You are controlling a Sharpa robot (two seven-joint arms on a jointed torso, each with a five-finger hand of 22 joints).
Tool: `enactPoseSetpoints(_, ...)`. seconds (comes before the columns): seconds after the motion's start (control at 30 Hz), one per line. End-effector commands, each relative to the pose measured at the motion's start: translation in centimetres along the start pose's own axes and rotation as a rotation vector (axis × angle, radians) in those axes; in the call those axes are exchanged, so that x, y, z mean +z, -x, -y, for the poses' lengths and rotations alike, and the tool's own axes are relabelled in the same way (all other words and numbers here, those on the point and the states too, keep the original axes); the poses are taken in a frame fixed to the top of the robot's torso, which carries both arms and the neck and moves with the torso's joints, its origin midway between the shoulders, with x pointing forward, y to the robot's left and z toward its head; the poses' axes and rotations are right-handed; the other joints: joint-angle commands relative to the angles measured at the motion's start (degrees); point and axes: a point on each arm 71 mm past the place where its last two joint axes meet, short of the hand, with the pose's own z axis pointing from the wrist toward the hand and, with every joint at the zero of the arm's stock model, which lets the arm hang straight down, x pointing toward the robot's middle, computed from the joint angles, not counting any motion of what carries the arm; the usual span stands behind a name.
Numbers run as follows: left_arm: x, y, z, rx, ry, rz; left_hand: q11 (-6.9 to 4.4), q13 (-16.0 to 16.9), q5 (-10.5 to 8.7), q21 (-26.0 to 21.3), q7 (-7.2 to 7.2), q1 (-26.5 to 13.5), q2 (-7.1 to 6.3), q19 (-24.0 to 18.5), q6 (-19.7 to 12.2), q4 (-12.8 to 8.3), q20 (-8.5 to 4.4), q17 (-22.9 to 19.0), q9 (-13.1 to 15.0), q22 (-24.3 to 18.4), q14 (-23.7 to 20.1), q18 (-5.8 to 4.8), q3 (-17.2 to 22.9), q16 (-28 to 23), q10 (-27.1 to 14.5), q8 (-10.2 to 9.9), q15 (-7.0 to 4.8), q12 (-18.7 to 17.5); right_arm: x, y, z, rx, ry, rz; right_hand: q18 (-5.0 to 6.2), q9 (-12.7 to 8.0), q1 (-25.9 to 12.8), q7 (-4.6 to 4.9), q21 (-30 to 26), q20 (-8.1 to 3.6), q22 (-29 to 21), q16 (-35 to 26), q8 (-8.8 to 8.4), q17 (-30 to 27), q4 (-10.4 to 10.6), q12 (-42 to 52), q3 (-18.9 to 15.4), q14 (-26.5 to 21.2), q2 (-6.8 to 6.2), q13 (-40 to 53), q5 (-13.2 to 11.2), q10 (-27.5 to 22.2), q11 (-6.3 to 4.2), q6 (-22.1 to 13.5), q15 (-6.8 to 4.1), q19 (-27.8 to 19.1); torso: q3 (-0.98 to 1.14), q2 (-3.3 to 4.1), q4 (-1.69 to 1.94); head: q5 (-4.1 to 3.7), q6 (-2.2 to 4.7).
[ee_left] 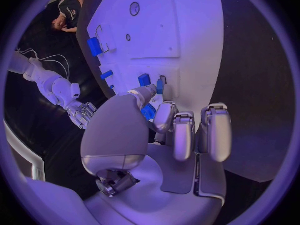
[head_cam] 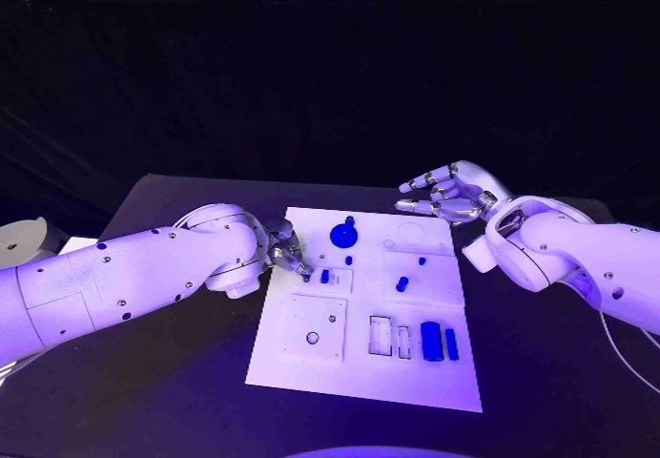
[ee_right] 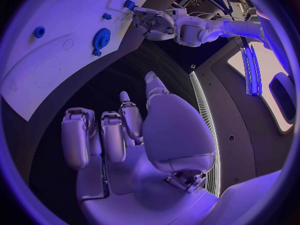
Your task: Assemble the parts on the task board
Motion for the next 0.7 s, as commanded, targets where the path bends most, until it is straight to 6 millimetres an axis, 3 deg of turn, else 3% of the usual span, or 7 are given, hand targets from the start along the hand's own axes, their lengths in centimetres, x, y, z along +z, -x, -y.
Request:
enactPoseSetpoints(0.03,-0.07,-0.06,0.03,0.027,0.013,0.004,0.06,0.1,0.35,0.3,-0.75,0.0,0.70,3.9,0.4,-6.2,-0.21,15.1,0.0,11.2,6.0,-0.58,6.4,0.2,0.5,0.4,-0.21,0.4,-0.02,-0.18,-0.03,-0.005,0.005,-0.016,0.44,0.0,-0.2,0.06,-0.3,-0.11,1.0,-0.2,-0.13,12.6,0.0,0.0,-0.5,5.3,0.33,3.9,0.2,-0.1,-0.30,0.5,-0.05,-0.1,0.02,0.00,0.01,-0.02,-0.11)
enactPoseSetpoints(0.7,-0.08,-0.46,-0.07,0.081,0.043,-0.046,0.02,0.2,0.38,0.4,-0.80,-0.2,0.39,4.0,0.5,-6.5,-0.26,15.1,0.1,11.3,6.0,-0.60,6.9,0.2,0.7,0.5,-0.25,0.6,-0.06,-0.17,-0.01,-0.005,0.005,-0.017,0.45,0.0,-0.2,0.05,-0.3,-0.12,1.0,-0.2,-0.12,12.6,-0.1,0.0,-0.6,5.3,0.36,3.8,0.3,-0.1,-0.30,0.5,-0.05,-0.1,0.04,-0.04,0.02,-0.01,-0.43)
